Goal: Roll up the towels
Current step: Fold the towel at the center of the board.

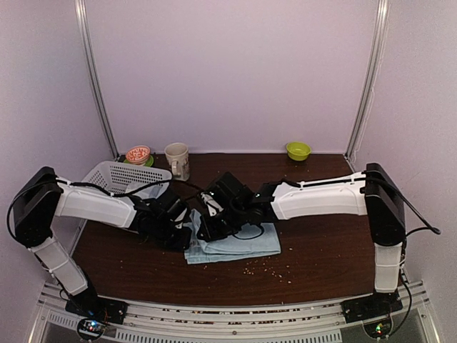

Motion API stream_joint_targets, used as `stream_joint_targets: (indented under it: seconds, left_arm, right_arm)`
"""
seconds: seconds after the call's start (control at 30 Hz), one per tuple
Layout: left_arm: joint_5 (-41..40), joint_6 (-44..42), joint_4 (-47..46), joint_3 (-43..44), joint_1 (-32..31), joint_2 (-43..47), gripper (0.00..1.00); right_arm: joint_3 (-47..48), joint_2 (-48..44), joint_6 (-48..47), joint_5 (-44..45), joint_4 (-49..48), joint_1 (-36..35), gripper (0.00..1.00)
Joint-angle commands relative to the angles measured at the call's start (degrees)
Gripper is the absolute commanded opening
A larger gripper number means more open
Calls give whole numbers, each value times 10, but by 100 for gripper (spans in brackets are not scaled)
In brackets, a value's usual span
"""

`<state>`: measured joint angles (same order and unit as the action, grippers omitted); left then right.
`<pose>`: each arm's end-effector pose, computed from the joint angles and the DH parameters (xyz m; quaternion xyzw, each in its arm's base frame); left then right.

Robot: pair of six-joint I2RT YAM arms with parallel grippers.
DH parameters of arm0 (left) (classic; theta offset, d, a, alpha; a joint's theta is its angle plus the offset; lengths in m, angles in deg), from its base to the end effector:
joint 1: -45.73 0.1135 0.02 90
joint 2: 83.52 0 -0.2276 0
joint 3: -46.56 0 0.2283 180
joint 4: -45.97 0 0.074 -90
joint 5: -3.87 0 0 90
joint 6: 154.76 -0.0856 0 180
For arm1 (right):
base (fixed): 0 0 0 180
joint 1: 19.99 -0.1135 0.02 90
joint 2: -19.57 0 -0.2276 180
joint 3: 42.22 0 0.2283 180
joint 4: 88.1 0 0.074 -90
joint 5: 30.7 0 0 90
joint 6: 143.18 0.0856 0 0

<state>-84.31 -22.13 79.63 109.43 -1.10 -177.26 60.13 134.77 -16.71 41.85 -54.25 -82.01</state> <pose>0.2029 -0.2202 0.0794 0.0392 0.9745 -0.1661 0.1457 0.1867 0.4061 0.1554 -0.2577 0.8836 0.3683 0.1313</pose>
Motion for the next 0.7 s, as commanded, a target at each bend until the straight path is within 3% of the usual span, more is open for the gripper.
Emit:
stream_joint_targets:
  seconds: [0.0,0.13,0.3,0.4,0.5,0.67]
  left_arm:
    - [3,7,-2,-11,1,10,0]
    - [-14,5,27,-11,1,40,1]
    - [-36,-3,74,-8,1,88,20]
    - [-44,-6,100,-6,2,111,26]
    - [-50,-7,126,-2,2,135,32]
    - [-63,-6,159,24,2,170,42]
  right_arm:
    - [18,21,6,-11,-3,-6,0]
    - [19,30,3,-23,-1,-6,0]
    - [20,38,-3,-63,-12,-6,39]
    - [20,27,-7,-72,-20,-6,52]
    - [20,8,-14,-71,-17,-3,58]
    - [-28,-59,-26,-44,11,27,57]
